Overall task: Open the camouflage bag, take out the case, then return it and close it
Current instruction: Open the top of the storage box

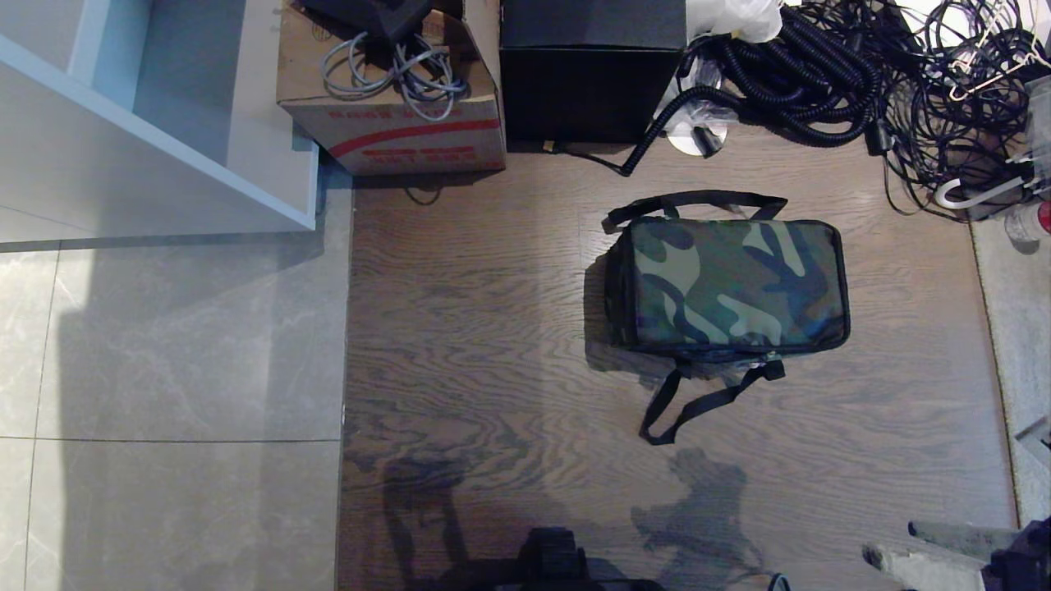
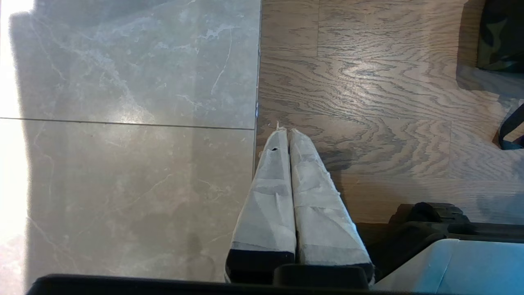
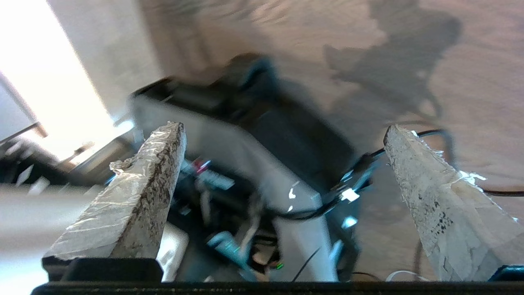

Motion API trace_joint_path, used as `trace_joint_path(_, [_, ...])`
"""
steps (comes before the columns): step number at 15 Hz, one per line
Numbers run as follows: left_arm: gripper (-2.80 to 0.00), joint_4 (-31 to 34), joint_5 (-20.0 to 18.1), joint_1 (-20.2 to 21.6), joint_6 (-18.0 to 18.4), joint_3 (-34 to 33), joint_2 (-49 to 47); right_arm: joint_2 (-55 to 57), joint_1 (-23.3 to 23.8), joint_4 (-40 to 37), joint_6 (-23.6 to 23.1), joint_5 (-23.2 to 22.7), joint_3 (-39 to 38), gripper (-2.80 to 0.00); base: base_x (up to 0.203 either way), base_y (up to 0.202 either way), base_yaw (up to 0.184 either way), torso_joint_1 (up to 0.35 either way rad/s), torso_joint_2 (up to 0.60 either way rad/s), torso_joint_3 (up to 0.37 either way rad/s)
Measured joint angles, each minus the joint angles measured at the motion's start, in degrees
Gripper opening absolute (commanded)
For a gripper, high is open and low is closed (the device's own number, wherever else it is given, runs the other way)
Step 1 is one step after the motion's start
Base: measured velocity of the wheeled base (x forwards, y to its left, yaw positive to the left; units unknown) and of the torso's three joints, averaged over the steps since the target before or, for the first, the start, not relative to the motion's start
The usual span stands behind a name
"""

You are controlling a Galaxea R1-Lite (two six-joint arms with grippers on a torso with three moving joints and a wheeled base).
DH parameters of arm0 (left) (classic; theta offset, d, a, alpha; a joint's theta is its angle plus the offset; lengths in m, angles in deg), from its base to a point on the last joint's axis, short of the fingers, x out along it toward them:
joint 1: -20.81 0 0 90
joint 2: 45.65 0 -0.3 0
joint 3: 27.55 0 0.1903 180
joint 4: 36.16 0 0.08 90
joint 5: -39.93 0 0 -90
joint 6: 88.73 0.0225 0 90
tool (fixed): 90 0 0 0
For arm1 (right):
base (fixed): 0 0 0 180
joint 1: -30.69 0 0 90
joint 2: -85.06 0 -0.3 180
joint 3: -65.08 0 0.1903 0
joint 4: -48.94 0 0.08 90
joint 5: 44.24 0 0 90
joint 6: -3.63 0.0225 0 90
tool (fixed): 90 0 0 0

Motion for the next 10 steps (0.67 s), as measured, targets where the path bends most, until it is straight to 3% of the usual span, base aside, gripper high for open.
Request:
trace_joint_path(6, [-2.80,0.0,0.0,0.0,0.0,0.0,0.0,24.6,0.2,24.9,0.5,9.6,1.1,0.00,0.000,0.000,0.000,0.000,0.00,0.000])
trace_joint_path(10, [-2.80,0.0,0.0,0.0,0.0,0.0,0.0,41.9,0.4,50.2,0.7,16.1,2.2,0.00,0.000,0.000,0.000,0.000,0.00,0.000])
